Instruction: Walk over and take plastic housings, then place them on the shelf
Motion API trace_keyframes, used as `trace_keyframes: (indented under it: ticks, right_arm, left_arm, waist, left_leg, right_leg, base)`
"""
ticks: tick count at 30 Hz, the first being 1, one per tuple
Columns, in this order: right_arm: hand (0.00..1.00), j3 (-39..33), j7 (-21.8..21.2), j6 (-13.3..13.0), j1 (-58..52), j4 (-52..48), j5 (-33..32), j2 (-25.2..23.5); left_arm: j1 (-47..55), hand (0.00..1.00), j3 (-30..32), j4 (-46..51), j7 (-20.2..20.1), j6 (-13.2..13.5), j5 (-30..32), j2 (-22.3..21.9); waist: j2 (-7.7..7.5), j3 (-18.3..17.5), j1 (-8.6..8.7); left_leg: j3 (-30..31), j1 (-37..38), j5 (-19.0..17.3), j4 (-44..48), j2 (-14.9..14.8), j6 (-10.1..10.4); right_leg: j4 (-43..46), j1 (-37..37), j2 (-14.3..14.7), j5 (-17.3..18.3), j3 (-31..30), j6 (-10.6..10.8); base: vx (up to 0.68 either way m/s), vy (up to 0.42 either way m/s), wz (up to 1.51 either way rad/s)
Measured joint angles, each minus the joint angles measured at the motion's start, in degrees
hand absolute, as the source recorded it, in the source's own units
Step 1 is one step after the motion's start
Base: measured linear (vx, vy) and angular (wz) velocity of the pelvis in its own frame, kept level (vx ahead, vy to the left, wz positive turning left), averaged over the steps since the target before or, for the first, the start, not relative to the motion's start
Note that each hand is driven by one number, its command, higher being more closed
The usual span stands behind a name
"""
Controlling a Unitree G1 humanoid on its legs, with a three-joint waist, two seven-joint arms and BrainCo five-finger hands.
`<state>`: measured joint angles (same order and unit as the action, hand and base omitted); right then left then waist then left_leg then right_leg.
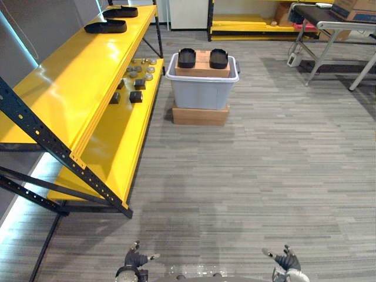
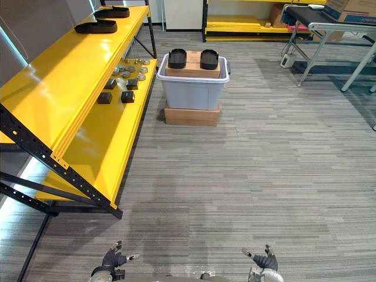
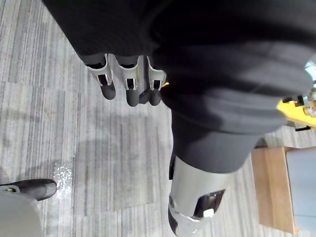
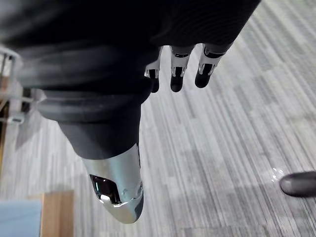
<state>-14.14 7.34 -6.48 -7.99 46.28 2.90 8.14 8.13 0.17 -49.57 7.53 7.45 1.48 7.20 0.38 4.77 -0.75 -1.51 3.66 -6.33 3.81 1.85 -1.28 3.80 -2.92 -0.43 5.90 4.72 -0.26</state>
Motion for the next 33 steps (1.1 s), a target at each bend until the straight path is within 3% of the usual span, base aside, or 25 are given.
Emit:
trace_keyframes:
  ticks: [10, 22, 27, 29, 32, 33]
  right_arm:
    - [0.0, 3.37, -0.24, -0.87, 0.18, -2.67, 2.32, 1.15]
    - [0.0, 2.83, 0.15, -0.2, 2.0, -2.67, -0.32, 1.2]
    - [0.0, 0.37, 0.33, 0.38, 3.72, -2.69, -1.32, 1.35]
    - [0.0, -0.33, 0.45, 0.43, 4.04, -2.98, -2.39, 1.44]
    - [0.0, -1.68, 0.54, 0.85, 3.64, -3.08, -3.04, 1.36]
    - [0.0, -1.61, 0.63, 1.07, 3.8, -3.42, -3.35, 1.27]
  left_arm:
    - [0.73, 0.0, 0.02, 7.23, 0.0, 0.7, 1.51, 0.3]
    - [1.93, 0.0, 1.05, 9.05, 0.23, 0.29, 1.38, 0.29]
    - [2.14, 0.0, 3.78, 9.52, 0.27, 0.25, 0.77, 0.26]
    - [1.99, 0.0, 4.63, 9.55, 0.29, 0.21, 0.26, 0.3]
    - [0.53, 0.0, 4.75, 9.78, 0.35, 0.21, 0.17, 0.41]
    - [-0.49, 0.0, 4.47, 9.77, 0.45, 0.15, 0.16, 0.85]
  waist:
    - [-0.01, 1.13, 0.25]
    - [0.51, 3.14, 0.36]
    - [1.2, 4.03, -0.08]
    - [1.65, 4.28, 0.03]
    - [1.82, 5.07, 0.32]
    - [2.15, 6.39, 1.33]
  left_leg:
    - [1.37, -0.26, 0.05, 0.04, 0.21, -0.02]
    - [-0.31, -2.04, 0.02, 0.34, -0.15, -0.01]
    - [-3.72, -5.41, -4.78, 6.0, -1.03, -1.02]
    - [-4.65, -6.92, -7.1, 8.58, -0.97, -1.38]
    - [-5.26, -6.65, -9.48, 11.18, 0.34, -2.7]
    - [-4.15, -4.56, -10.08, 10.78, 0.57, -3.77]
  right_leg:
    - [-0.12, -0.25, -0.24, 0.0, 1.28, 0.01]
    - [1.2, 2.67, 0.05, -0.03, -0.55, 0.01]
    - [2.84, 5.52, 0.9, 0.57, -4.42, 0.73]
    - [7.12, 8.06, 0.65, 3.09, -5.21, 1.44]
    - [20.56, 13.23, -0.92, 8.53, -6.26, 4.62]
    - [29.58, 16.62, -1.67, 10.26, -4.72, 5.35]
  base:
    - [-0.01, 0.005, 0.07]
    - [-0.01, 0.005, -0.06]
    - [0.03, 0.036, -0.44]
    - [0.09, 0.08, -0.32]
    - [0.16, 0.105, 0.02]
    - [0.21, 0.083, 0.33]
